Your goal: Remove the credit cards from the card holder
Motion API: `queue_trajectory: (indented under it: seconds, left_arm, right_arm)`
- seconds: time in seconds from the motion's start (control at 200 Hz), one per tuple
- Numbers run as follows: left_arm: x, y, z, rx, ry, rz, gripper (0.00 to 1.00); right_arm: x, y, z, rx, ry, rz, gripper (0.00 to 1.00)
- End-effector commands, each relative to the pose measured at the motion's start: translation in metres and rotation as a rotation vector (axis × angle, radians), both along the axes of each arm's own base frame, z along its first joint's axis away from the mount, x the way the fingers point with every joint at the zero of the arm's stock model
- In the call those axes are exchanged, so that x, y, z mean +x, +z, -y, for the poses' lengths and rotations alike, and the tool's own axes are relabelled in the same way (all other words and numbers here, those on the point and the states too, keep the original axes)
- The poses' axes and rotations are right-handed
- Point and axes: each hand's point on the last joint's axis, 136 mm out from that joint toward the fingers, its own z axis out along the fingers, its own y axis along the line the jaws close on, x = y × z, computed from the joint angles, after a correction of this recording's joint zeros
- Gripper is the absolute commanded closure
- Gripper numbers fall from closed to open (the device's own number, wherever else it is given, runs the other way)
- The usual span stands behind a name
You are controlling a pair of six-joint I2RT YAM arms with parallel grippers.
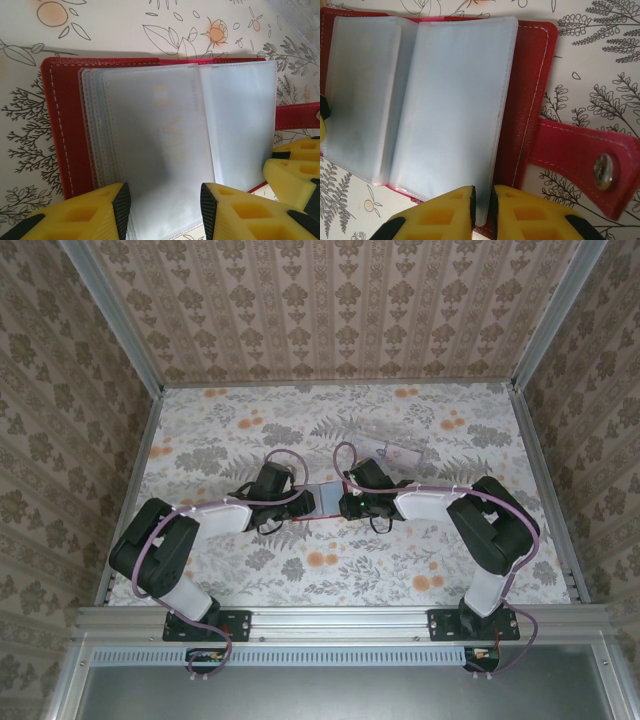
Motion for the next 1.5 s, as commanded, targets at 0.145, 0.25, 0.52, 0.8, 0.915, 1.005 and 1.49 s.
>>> queue_trajectory:
  seconds: [0.145,0.25,0.52,0.8,0.915,1.005,1.49]
  left_arm:
    - [-0.002,-0.009,0.003,0.032,-0.001,-0.034,0.56]
    - [-0.002,-0.006,0.017,-0.018,-0.037,-0.034,0.56]
    - [-0.002,0.014,0.045,-0.183,-0.095,-0.019,0.55]
    - [-0.002,0.026,0.050,-0.209,-0.119,0.013,0.48]
    - [-0.004,0.032,0.057,-0.230,-0.146,0.029,0.39]
    - [-0.004,0.038,0.065,-0.249,-0.170,0.043,0.39]
    - [-0.005,0.045,0.079,-0.253,-0.196,0.063,0.43]
  right_arm:
    - [-0.007,-0.013,-0.001,-0.025,-0.005,-0.046,0.80]
    - [-0.006,-0.012,-0.002,-0.022,-0.004,-0.047,0.80]
    - [-0.008,-0.013,-0.003,-0.027,0.005,-0.052,0.80]
    - [-0.008,-0.015,-0.003,-0.029,0.005,-0.055,0.80]
    - [-0.008,-0.015,-0.003,-0.030,0.003,-0.054,0.80]
    - [-0.006,-0.012,-0.001,-0.031,-0.007,-0.042,0.80]
    - [0.003,0.026,0.043,-0.013,-0.171,0.096,0.79]
